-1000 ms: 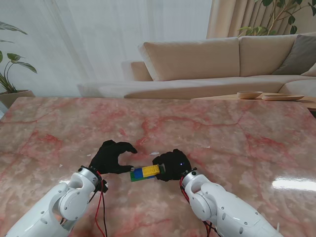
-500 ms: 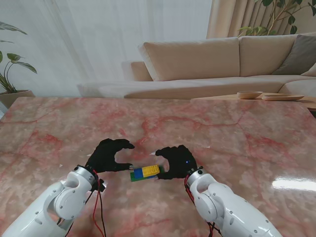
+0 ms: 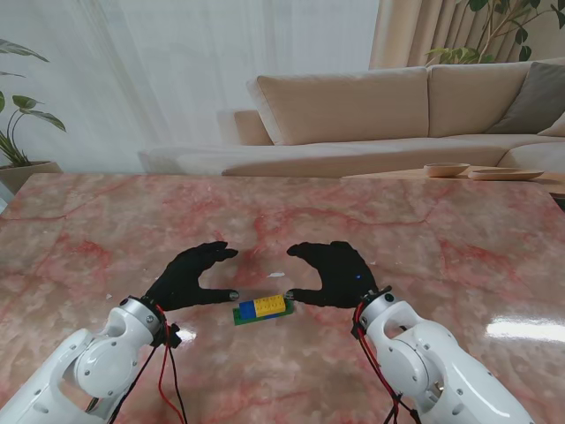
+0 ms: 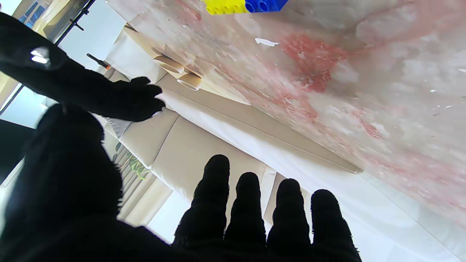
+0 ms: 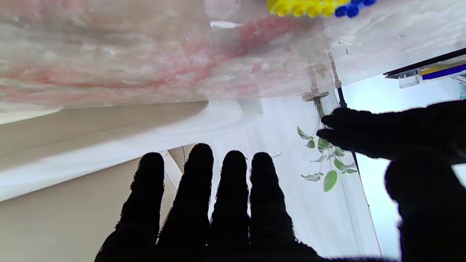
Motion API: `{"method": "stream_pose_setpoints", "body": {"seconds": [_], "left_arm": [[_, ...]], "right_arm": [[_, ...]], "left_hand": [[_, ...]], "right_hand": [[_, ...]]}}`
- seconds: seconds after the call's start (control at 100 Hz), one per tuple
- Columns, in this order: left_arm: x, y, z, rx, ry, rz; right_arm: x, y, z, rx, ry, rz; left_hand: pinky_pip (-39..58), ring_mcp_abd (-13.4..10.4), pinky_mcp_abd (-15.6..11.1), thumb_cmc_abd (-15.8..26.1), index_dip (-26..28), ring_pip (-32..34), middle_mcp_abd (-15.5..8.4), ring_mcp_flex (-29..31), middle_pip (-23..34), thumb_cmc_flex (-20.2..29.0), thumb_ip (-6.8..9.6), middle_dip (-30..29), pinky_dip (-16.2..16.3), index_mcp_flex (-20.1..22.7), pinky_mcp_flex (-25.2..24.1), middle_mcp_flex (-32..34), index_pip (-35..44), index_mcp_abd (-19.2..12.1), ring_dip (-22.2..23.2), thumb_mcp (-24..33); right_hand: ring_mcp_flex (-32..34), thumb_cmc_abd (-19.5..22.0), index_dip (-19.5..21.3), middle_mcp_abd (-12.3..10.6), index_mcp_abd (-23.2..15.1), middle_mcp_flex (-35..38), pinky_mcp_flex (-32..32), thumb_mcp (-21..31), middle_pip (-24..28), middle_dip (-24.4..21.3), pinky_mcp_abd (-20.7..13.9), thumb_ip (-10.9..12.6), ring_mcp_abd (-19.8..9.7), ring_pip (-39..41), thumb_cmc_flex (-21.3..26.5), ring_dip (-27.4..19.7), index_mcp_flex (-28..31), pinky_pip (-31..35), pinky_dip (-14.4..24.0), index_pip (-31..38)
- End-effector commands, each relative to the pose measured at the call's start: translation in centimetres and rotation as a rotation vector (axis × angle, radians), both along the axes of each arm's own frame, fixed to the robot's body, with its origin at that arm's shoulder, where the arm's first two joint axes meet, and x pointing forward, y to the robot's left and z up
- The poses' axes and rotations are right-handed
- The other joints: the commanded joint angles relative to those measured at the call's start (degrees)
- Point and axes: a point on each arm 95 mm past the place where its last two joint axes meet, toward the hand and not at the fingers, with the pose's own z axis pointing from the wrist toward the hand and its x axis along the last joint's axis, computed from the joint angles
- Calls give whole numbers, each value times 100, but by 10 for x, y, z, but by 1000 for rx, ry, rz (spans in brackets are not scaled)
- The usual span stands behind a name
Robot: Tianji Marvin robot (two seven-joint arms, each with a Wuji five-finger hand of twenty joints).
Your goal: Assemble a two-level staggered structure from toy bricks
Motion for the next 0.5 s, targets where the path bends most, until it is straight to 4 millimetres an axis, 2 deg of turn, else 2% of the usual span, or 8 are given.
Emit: {"method": "stream_pose_setpoints", "body": {"seconds": [0.0,0.09,0.21,0.3,0.34,0.49], "left_arm": [[-6,1,-2,-11,17,1],[-10,3,0,-37,32,-9],[-14,4,1,-71,33,-21],[-16,2,1,-108,28,-22],[-17,1,1,-126,24,-18],[-20,-3,2,-168,10,2]], "right_arm": [[-3,-3,3,21,-8,12],[-5,-9,8,92,0,19],[-7,-16,13,188,0,26],[-6,-20,14,225,-22,27],[-5,-23,13,234,-27,26],[-4,-28,3,332,19,16]], "left_hand": [[87,-223,-321,195,-178,-137,-5,-259,-105,62,152,-88,-177,-272,54,-269,-187,107,-113,-340],[91,-258,-430,235,-218,-157,-1,-318,-131,75,163,-105,-270,-303,77,-331,-256,145,-152,-473],[148,-266,-474,331,-237,-151,12,-287,-155,20,163,-121,-274,-298,103,-333,-287,164,-179,-575],[381,-249,-495,481,-262,-125,27,-235,-150,39,209,-124,-221,-252,83,-311,-320,196,-232,-810],[411,-245,-506,520,-263,-121,36,-230,-153,21,212,-125,-214,-253,96,-314,-323,204,-235,-836],[470,-239,-510,723,-278,-118,50,-231,-168,-80,244,-132,-201,-266,76,-330,-353,232,-251,-893]], "right_hand": [[-115,304,-72,115,111,-191,25,-91,-291,-308,-126,305,95,-340,-410,-298,-267,-306,-373,-264],[-210,566,-183,240,244,-259,106,-171,-537,-684,-288,341,150,-625,-652,-628,-350,-521,-852,-552],[-231,902,-391,535,486,-196,286,-263,-705,-1101,-529,362,227,-779,-1002,-972,-245,-756,-1394,-750],[-164,1187,-428,644,594,-138,390,-363,-650,-1166,-580,341,253,-745,-1199,-1019,-171,-715,-1490,-729],[-189,1276,-493,693,641,-200,417,-427,-571,-1282,-581,378,277,-749,-1293,-1111,-206,-702,-1699,-698],[-290,1487,-551,819,722,-292,378,-529,-592,-1339,-540,335,377,-791,-1517,-1169,-273,-683,-1788,-722]]}}
